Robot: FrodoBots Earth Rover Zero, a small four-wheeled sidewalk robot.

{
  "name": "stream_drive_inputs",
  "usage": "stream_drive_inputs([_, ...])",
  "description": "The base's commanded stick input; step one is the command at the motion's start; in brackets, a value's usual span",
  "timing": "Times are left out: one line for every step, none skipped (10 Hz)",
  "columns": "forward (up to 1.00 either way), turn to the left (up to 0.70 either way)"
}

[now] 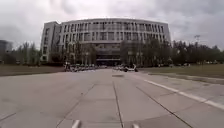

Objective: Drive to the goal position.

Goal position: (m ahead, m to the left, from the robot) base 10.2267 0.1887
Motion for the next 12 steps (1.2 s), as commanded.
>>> stream_drive_inputs([0.85,0.00])
stream_drive_inputs([0.85,0.00])
stream_drive_inputs([0.85,0.00])
stream_drive_inputs([0.85,0.00])
stream_drive_inputs([0.85,0.00])
stream_drive_inputs([0.85,0.00])
stream_drive_inputs([0.85,0.00])
stream_drive_inputs([0.85,0.00])
stream_drive_inputs([0.85,0.00])
stream_drive_inputs([0.85,0.00])
stream_drive_inputs([0.85,0.00])
stream_drive_inputs([0.85,0.00])
